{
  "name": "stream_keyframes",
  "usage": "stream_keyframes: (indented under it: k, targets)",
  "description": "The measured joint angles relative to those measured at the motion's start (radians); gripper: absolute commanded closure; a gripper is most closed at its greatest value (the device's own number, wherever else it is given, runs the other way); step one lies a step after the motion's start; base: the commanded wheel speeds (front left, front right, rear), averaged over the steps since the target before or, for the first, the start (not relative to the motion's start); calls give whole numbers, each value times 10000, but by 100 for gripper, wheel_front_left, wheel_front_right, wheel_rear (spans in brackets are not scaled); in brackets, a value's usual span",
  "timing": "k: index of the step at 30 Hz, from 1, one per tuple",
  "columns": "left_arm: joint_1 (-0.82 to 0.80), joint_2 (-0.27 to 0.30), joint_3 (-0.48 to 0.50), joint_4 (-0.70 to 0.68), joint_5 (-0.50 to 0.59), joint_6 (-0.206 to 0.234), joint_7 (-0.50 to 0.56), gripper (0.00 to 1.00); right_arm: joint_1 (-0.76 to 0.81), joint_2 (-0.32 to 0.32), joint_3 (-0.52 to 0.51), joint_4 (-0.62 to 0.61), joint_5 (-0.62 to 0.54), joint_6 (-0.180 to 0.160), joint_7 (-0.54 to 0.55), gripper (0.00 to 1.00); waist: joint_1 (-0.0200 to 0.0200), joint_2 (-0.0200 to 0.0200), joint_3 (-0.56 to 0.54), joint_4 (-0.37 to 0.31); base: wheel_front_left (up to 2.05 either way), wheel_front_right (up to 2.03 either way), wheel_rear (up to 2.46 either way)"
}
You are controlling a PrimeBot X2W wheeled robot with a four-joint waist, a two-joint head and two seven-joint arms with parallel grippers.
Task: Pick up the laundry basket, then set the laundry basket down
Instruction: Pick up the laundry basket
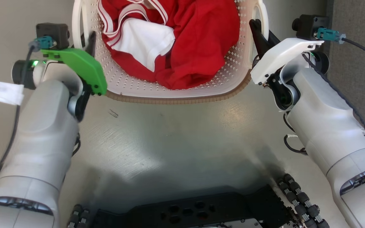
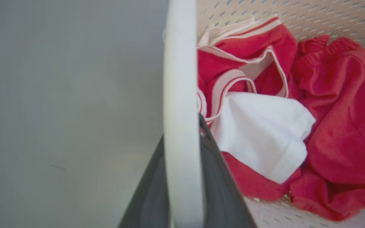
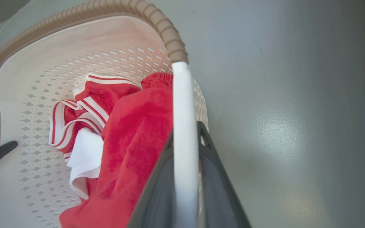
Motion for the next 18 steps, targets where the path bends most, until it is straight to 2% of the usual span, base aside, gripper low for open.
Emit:
stream_keyframes:
  k: [9, 18]
  targets:
    - [-147, -140, -249, 280, -376, 23, -119, 100, -160, -2, 366, 274, 272, -15, -15, 100, 0, 0, -117, 21, 0, 0, 0]
    - [-86, -205, -483, 727, -717, 23, -311, 100, -172, 2, 811, 489, 439, -17, -36, 100, 0, 0, -677, 35, 0, 0, 0]
